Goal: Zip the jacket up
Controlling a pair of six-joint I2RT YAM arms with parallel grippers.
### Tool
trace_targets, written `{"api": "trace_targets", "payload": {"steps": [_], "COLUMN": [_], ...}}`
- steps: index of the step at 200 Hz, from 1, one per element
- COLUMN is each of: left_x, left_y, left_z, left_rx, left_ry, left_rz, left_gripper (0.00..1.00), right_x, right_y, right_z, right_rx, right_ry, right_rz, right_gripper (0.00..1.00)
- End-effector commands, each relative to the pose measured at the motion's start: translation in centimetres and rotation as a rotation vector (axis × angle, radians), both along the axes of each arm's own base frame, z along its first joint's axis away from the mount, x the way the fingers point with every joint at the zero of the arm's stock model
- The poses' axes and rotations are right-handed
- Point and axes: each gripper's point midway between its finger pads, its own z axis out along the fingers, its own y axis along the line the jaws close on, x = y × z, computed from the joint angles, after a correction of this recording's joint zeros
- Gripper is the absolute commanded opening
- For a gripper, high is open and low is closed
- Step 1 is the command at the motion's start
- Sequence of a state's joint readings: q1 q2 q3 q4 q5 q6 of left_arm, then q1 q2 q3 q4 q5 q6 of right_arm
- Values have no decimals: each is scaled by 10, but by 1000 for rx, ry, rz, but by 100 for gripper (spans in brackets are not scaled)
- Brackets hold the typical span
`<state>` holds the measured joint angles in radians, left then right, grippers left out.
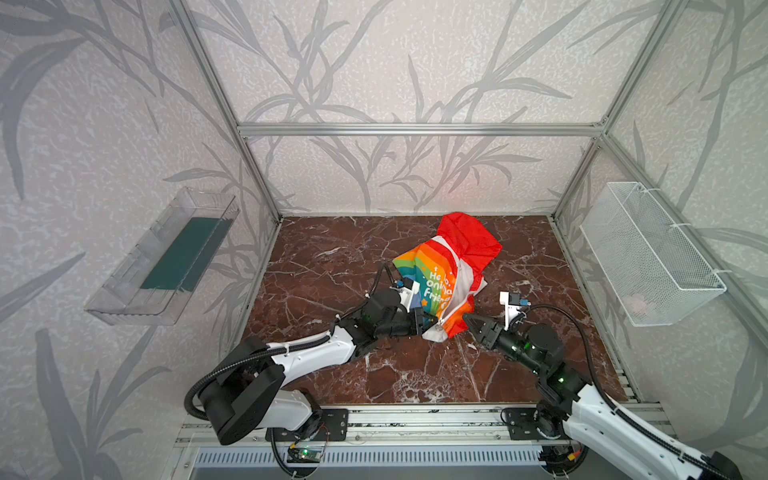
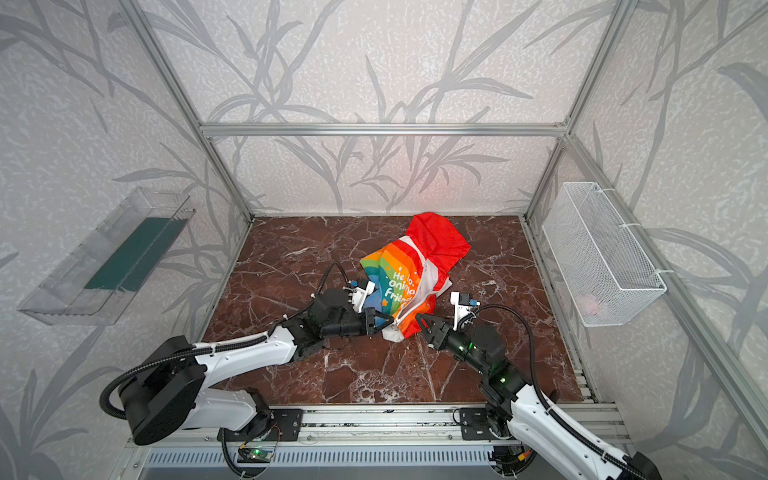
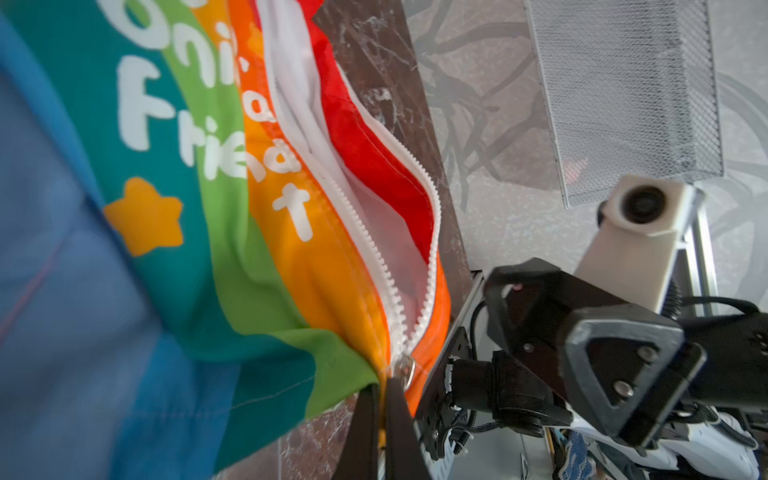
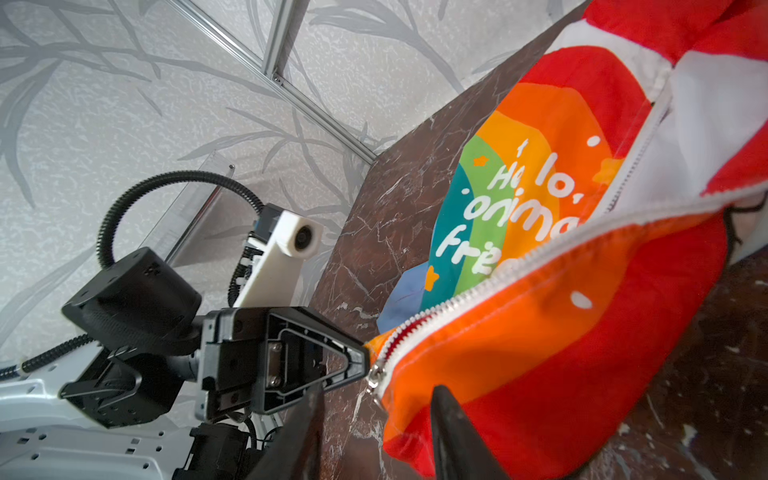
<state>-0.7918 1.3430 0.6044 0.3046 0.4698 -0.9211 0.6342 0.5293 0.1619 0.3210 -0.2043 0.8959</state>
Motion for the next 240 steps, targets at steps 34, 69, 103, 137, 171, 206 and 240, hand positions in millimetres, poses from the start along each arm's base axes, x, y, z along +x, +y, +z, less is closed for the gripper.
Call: {"api": "trace_targets", "payload": {"steps": [34,69,103,137,171,206,240], "left_x": [-32,-43,-47,-45,-41,-40,-39], "left_y": [25,34,33,35,36,33,30], "left_z": [-2,-2,6,12,17,19,23], "left_rx": [116,180,188,175,152,130,111], "left_ry": [109,202,235,234,235,243,243], "left_rz": [-36,-44,-64,-55,-44,-46,-51], "left_gripper": [0,0,0,0,0,0,0], "right_x": [-23,-27,-24,-34,-57,-82,-81], "right_y": [-31,-29,-9,15,51,85,101], "right_z": [16,49,53,65,56,32,13], "right_rx": [-208,-408,-662,-867,-1053,-1175,-1192], "right_ry": [-137,-462,-617,-853,-1024,-1122,-1118], "right_rz": [-58,-14,83,70,72,102,98], "right_gripper": [51,54,55,70,79,80,81]}}
